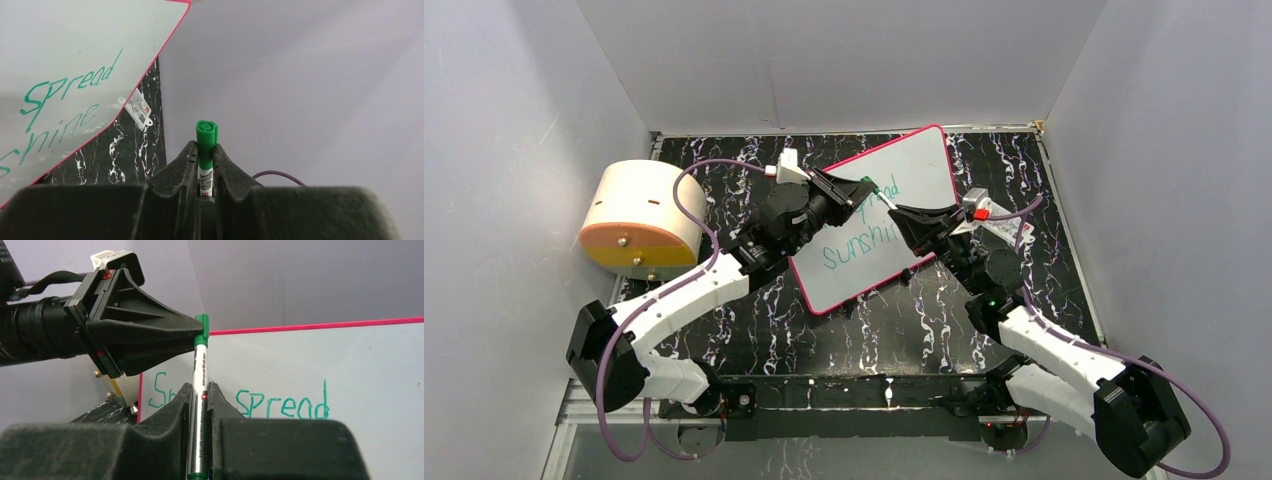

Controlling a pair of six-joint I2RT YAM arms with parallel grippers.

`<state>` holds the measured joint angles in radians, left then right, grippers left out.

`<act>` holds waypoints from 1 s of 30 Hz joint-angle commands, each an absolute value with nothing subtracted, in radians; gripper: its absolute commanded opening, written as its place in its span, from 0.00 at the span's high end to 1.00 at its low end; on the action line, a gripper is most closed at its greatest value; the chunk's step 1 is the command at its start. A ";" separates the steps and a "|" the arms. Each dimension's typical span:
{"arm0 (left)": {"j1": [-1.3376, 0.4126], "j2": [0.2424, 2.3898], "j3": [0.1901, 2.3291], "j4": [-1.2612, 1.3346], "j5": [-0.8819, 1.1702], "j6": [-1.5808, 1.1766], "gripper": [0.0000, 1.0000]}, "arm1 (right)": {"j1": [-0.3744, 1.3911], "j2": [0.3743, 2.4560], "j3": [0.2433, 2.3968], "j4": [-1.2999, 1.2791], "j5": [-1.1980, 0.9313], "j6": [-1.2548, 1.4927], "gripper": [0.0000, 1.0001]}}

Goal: Write a sentence on the whiteboard
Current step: Close the whiteboard marker at the center of the board.

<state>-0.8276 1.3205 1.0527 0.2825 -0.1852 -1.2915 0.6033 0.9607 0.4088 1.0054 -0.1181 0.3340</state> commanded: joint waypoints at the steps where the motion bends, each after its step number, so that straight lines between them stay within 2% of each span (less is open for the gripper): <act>1: -0.868 1.311 1.005 0.306 -0.030 -1.205 1.00 | 0.598 0.976 0.401 1.139 -0.042 0.414 1.00; 5: -0.868 1.271 0.969 0.313 -0.054 -1.152 1.00 | 0.598 0.980 0.376 1.153 -0.028 0.452 1.00; 12: -0.853 1.199 0.954 0.291 -0.103 -1.011 0.65 | 0.598 0.951 0.341 1.130 -0.025 0.477 1.00; 17: -0.822 1.162 0.919 0.361 -0.072 -0.950 0.50 | 0.598 0.917 0.324 1.094 -0.031 0.490 1.00; 26: -0.702 1.218 0.937 0.447 0.156 -0.999 0.47 | 0.598 0.880 0.325 1.016 -0.108 0.551 1.00; 30: -0.666 1.242 0.935 0.483 0.209 -1.035 0.49 | 0.599 0.864 0.322 0.996 -0.129 0.581 1.00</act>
<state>-0.6926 1.2324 0.9234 0.4049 0.1101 -1.0100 0.6006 0.8917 0.3206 0.9863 -0.0952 0.5385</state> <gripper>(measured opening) 0.522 0.192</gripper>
